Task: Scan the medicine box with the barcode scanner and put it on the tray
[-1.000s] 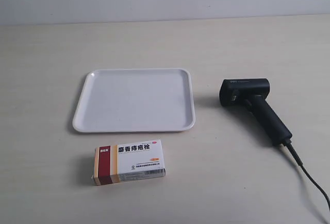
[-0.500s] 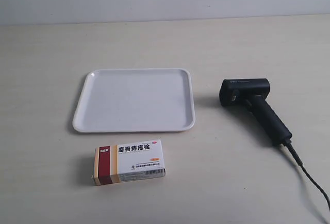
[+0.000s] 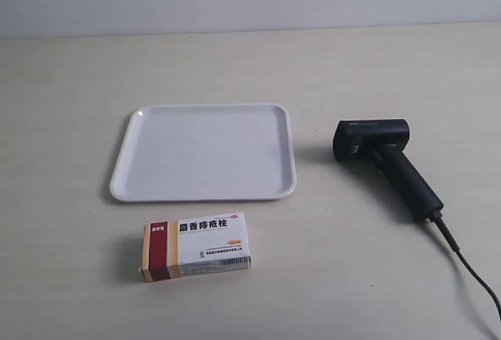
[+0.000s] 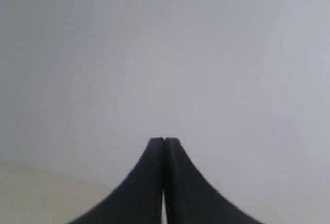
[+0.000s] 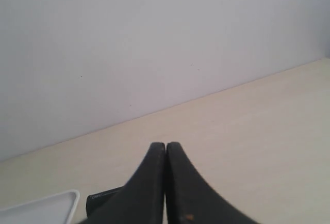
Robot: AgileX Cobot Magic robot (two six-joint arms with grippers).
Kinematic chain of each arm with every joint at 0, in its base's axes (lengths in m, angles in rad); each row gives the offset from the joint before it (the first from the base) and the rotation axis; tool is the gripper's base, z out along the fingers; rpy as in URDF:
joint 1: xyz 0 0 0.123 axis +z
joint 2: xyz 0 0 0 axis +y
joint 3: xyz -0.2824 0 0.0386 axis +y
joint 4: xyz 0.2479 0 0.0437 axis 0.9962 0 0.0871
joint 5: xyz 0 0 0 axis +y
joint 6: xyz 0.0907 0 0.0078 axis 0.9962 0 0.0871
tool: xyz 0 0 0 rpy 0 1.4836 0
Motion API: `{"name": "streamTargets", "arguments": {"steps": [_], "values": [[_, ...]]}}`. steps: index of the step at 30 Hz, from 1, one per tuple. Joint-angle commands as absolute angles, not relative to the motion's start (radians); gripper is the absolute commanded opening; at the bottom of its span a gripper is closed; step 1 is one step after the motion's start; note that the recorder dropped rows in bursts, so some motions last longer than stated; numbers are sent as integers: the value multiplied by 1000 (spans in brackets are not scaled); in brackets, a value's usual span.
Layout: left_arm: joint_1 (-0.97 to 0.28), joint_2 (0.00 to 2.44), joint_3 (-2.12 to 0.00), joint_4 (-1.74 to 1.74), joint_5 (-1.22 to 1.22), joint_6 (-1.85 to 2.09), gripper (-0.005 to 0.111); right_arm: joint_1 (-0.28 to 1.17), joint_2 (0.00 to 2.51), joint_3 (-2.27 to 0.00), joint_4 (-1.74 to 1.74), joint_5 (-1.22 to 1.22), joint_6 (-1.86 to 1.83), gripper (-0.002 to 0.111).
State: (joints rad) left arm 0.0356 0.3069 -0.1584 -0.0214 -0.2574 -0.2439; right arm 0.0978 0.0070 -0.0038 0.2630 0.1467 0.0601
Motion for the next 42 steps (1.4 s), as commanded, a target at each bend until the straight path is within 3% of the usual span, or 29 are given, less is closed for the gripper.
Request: {"name": "streamTargets", "arguments": {"steps": [1,9,14,17,22,30,32,35,36,37,38,42], "values": [[-18,666,-273,258,-131,-402,0,92,0,0,271,134,64,0],[-475,1302,-483,859,-109,-711,0,92,0,0,271,136,64,0],[-682,1545,-602,901,173,-783,0,92,0,0,271,136,49,0],[-751,1600,-657,634,311,-509,0,92,0,0,271,140,47,0],[-761,1588,-775,-125,495,374,0,92,0,0,271,140,47,0],[-749,1591,-815,-444,442,615,2,92,0,0,257,161,45,0],[-749,1610,-815,-476,440,619,12,92,0,0,257,161,45,0],[-758,1653,-815,-473,430,664,42,92,0,0,257,161,45,0],[-768,1690,-815,-474,430,718,70,92,0,0,258,163,45,0],[-769,1708,-815,-468,430,775,84,92,0,0,258,163,45,0],[-769,1739,-815,-483,437,860,106,92,0,0,258,163,45,0],[-769,1819,-815,-483,394,944,105,92,0,0,255,165,45,0]]}}
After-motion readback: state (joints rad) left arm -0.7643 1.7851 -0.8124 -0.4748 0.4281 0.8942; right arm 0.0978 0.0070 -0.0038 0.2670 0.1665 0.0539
